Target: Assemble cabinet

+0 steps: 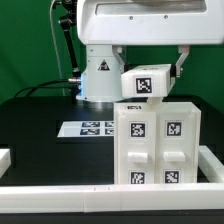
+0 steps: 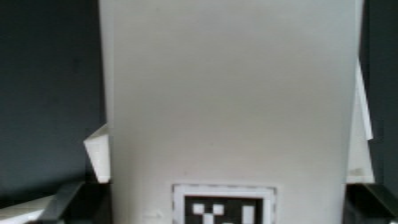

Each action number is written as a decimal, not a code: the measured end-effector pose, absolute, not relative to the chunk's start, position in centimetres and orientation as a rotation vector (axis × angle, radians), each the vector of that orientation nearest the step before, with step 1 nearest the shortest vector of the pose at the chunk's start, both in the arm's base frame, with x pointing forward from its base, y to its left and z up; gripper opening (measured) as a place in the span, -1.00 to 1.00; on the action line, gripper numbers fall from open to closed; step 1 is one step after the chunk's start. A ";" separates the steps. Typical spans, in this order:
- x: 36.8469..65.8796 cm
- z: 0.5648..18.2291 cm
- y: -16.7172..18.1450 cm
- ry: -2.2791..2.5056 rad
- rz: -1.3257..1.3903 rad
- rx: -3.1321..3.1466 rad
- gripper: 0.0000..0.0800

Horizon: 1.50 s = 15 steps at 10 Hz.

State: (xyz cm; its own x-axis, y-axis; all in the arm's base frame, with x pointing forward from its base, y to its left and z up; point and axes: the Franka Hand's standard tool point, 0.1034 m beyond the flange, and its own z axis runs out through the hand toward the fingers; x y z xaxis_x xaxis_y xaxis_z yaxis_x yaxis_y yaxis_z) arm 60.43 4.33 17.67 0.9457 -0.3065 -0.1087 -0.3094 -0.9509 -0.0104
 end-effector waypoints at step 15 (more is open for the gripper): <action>62.0 16.1 3.8 0.459 0.078 -3.085 0.39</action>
Offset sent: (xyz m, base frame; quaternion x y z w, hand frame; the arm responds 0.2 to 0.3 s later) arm 0.0165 -0.0025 -0.0053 0.0088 -0.0104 -0.0200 0.9997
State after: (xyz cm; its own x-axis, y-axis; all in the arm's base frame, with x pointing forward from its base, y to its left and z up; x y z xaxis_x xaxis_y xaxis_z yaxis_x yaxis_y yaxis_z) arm 62.01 3.81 16.05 0.9555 -0.2904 -0.0529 -0.2914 -0.9565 -0.0140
